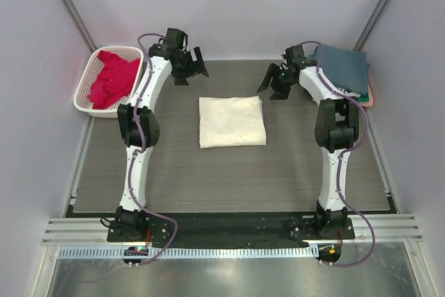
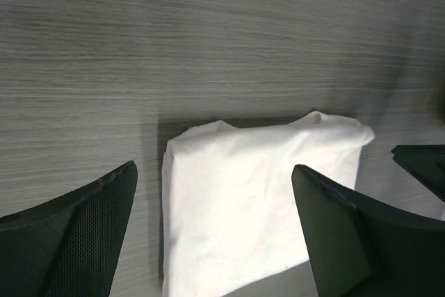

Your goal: Fold and stack the t-shirts

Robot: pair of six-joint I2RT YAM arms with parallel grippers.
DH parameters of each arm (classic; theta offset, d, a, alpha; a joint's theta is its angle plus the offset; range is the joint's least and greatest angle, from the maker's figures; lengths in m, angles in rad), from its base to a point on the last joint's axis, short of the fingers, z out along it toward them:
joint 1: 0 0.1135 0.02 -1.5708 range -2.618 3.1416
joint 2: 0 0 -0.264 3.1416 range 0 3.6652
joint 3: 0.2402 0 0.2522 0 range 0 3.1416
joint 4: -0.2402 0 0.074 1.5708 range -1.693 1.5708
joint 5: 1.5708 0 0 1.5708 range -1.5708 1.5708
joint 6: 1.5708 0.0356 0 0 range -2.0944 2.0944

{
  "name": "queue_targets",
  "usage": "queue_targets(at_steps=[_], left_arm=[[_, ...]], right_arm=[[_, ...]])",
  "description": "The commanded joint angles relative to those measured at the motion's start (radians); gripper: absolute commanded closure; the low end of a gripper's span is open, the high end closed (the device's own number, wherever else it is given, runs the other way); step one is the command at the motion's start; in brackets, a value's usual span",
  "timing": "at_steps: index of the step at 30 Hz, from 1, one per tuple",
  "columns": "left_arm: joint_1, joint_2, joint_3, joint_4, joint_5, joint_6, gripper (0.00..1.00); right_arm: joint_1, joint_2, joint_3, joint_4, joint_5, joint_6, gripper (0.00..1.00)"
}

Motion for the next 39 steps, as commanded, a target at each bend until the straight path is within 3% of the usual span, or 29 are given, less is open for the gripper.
queue_targets(at_steps=[1, 4, 5, 8, 11, 14, 19, 25, 28, 33, 35, 38, 39], left_arm=[[0.005, -0.135, 0.049, -0.091, 0.018, 0.037, 0.07], [-0.015, -0.377, -0.331, 0.069, 0.027, 0.010, 0.10], [-0.023, -0.442, -0.523, 0.122, 0.030, 0.001, 0.10], [-0.062, -0.600, -0.796, 0.289, 0.059, -0.050, 0.13], [-0.119, -0.676, -0.972, 0.405, 0.085, -0.079, 0.14], [-0.159, -0.668, -1.069, 0.493, 0.136, -0.088, 0.14], [-0.161, -0.570, -1.148, 0.552, 0.150, -0.073, 0.17], [-0.138, -0.443, -1.136, 0.520, 0.059, 0.037, 0.19], [-0.138, -0.421, -1.075, 0.411, -0.113, 0.106, 0.19], [-0.138, -0.476, -0.952, 0.288, -0.200, 0.151, 0.18], [-0.139, -0.537, -0.901, 0.227, -0.200, 0.156, 0.16], [-0.141, -0.654, -0.870, 0.142, -0.263, 0.166, 0.14], [-0.139, -0.688, -0.875, 0.128, -0.271, 0.168, 0.14]], right_arm=[[0.026, -0.225, -0.034, 0.003, 0.009, -0.029, 0.32], [0.078, -0.391, -0.256, 0.076, -0.020, -0.021, 0.32], [0.119, -0.430, -0.316, 0.098, -0.024, -0.012, 0.32], [0.210, -0.526, -0.529, 0.206, -0.096, 0.031, 0.33], [0.225, -0.537, -0.697, 0.349, -0.233, 0.060, 0.34], [0.189, -0.505, -0.795, 0.450, -0.271, 0.059, 0.35], [0.078, -0.422, -0.945, 0.567, -0.307, 0.076, 0.38], [0.064, -0.449, -1.059, 0.612, -0.291, 0.074, 0.40], [0.063, -0.501, -1.079, 0.543, -0.253, 0.067, 0.40], [0.069, -0.671, -1.107, 0.368, -0.161, 0.048, 0.39], [0.070, -0.777, -1.082, 0.322, -0.100, 0.028, 0.36], [0.069, -0.843, -0.981, 0.268, -0.003, -0.008, 0.16], [0.067, -0.840, -0.928, 0.271, 0.028, -0.022, 0.04]])
